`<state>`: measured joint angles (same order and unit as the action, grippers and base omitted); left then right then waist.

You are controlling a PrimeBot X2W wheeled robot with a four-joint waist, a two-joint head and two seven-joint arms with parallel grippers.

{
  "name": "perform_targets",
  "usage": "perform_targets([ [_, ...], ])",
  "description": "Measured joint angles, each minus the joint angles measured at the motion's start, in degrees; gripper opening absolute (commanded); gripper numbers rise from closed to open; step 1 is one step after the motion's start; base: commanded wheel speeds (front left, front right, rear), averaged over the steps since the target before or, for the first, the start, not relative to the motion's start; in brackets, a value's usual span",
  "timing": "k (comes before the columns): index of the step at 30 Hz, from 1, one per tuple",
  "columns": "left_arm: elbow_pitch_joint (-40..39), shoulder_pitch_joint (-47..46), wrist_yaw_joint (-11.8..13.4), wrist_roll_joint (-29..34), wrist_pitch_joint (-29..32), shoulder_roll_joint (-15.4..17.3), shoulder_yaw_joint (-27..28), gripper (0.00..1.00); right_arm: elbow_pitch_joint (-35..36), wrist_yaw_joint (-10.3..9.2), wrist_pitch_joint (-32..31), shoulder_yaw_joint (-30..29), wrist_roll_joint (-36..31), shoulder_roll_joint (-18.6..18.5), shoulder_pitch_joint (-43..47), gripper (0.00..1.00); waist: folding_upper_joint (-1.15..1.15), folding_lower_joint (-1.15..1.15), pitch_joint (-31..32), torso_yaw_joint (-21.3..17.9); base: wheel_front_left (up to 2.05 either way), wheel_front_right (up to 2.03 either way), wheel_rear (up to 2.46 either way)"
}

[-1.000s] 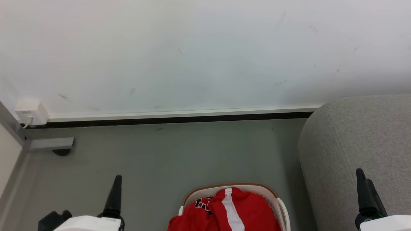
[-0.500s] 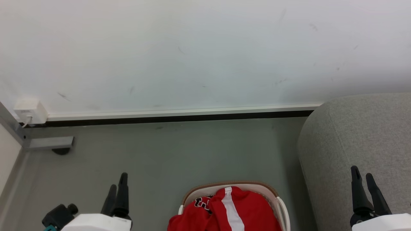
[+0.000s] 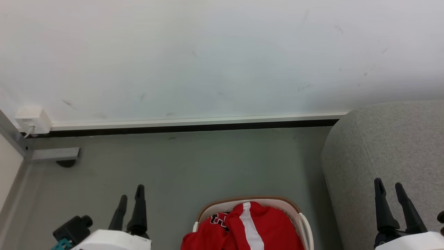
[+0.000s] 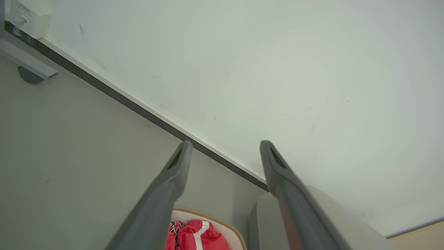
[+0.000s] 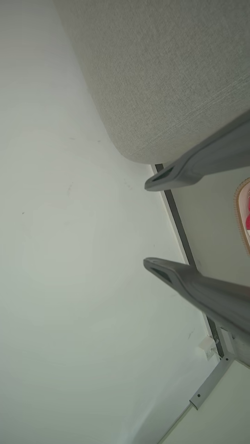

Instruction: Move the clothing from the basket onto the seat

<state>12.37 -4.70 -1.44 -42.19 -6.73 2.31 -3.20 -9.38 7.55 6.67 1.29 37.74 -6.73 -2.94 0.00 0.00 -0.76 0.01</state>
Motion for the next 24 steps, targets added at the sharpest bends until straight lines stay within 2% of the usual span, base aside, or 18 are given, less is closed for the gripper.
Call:
perform_targets([
  [24, -0.42, 0.11, 1.08, 14.94, -3.44, 0.12, -2.27, 1.0, 0.0, 0.0, 3.48, 2.1, -13.16, -1.66, 0.73, 1.0, 0.0, 0.0, 0.15, 0.04, 0.0, 0.0, 0.0],
])
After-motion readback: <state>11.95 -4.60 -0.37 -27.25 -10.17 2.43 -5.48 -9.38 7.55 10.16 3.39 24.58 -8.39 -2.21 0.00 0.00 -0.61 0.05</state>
